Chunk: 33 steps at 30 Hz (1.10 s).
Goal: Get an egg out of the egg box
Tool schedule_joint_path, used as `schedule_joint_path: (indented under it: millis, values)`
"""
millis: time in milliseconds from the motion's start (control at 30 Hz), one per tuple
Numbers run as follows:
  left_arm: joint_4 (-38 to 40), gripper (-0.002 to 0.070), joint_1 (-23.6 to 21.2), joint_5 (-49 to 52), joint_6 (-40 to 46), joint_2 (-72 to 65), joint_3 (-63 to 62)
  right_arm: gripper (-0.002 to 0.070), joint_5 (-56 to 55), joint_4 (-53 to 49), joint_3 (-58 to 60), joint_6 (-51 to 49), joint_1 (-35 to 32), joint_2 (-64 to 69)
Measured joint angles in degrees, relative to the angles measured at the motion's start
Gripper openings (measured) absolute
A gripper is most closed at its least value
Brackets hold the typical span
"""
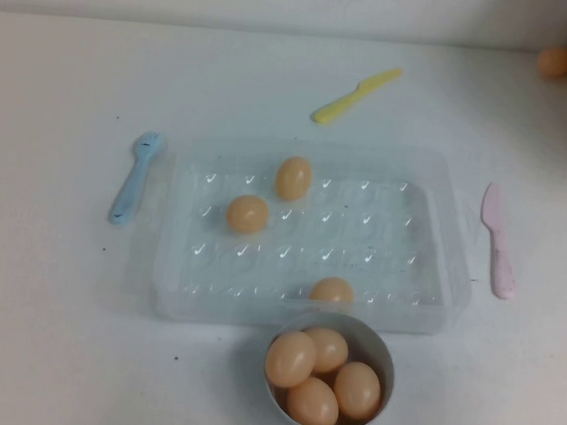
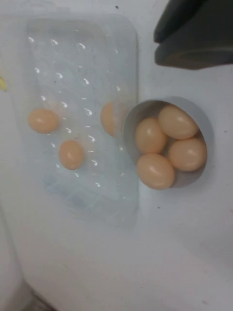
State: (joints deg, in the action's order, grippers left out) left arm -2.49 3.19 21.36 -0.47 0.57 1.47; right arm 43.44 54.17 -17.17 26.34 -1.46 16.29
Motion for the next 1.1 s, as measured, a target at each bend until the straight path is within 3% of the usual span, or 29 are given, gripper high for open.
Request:
schedule_joint_path:
  millis: [267, 533, 833, 1100]
  values:
    - [0.0, -0.0003, 0.0, 0.0, 0.0, 0.0, 0.0, -0.0018, 14.52, -11.12, -20.3, 0.3, 0.0, 21.31]
    - [0.0, -0.0003, 0.0, 0.0, 0.0, 0.0, 0.0, -0.0018, 18.26, -20.52, -30.11, 0.43, 2.23, 36.44]
    - [0.0, -0.0003, 0.0, 0.0, 0.0, 0.0, 0.0, -0.0018, 19.49, -31.16, -42.8, -3.08, 13.46, 54.0]
    - [0.0, -0.0003, 0.0, 0.0, 0.0, 0.0, 0.0, -0.0018, 24.7, -48.74, -61.71, -13.29, 26.92, 73.07]
